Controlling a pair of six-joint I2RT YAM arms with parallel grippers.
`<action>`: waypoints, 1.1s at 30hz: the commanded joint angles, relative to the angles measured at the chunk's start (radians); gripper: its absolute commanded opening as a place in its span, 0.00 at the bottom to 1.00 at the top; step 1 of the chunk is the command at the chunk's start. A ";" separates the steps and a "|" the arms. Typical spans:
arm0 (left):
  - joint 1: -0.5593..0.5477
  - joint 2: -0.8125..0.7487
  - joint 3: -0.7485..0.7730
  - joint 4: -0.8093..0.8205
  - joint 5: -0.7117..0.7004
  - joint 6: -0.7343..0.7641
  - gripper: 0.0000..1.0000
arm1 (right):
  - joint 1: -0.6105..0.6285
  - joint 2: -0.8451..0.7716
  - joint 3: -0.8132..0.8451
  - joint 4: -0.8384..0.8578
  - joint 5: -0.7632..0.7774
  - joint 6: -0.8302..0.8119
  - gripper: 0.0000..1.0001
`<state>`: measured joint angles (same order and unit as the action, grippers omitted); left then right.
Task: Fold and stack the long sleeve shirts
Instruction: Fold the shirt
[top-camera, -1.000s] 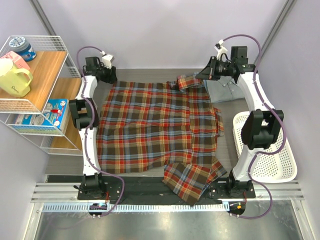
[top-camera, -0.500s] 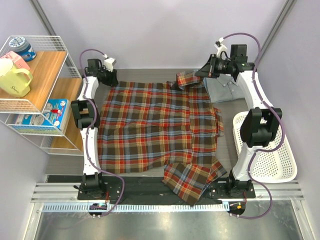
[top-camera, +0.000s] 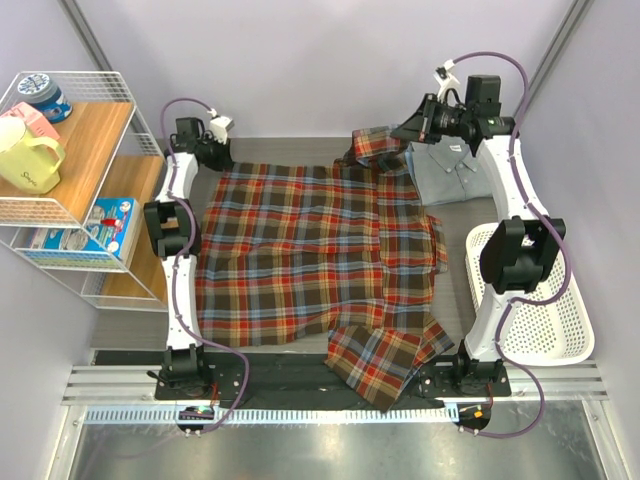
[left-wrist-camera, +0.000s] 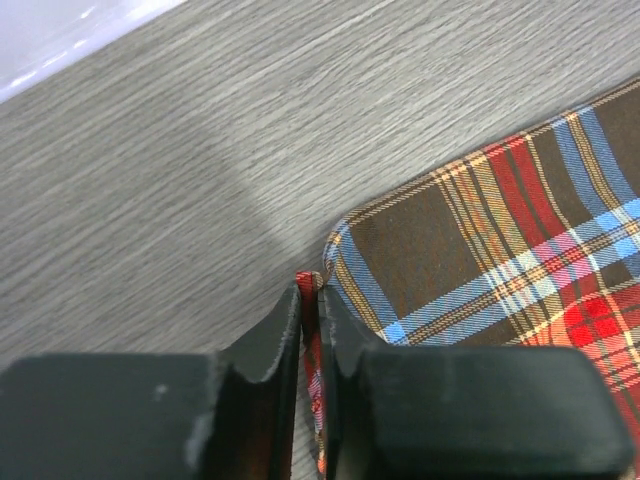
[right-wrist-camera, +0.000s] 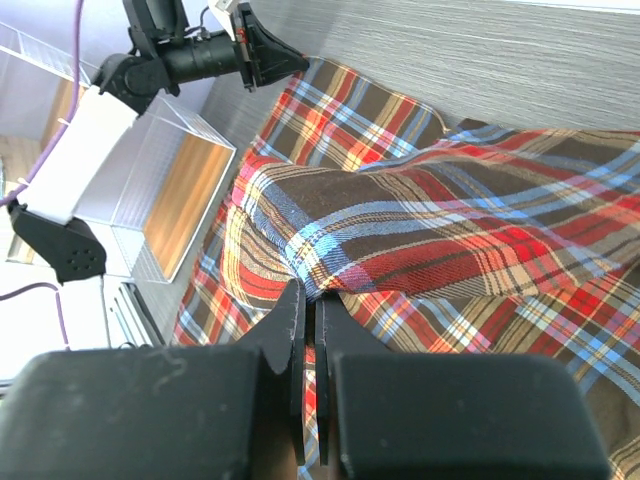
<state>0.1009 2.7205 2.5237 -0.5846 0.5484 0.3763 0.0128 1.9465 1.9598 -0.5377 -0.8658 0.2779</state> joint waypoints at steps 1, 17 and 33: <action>-0.003 -0.004 0.043 0.054 0.027 -0.008 0.08 | 0.001 -0.006 0.059 0.036 -0.032 0.037 0.01; 0.019 -0.319 -0.281 0.245 0.183 0.041 0.00 | -0.048 -0.118 0.082 0.042 -0.062 0.106 0.01; 0.053 -0.622 -0.644 0.158 0.323 0.269 0.00 | -0.016 -0.463 -0.261 0.053 -0.067 0.095 0.01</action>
<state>0.1116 2.2551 1.8961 -0.3820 0.8185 0.5293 -0.0200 1.5631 1.7653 -0.5205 -0.9119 0.3717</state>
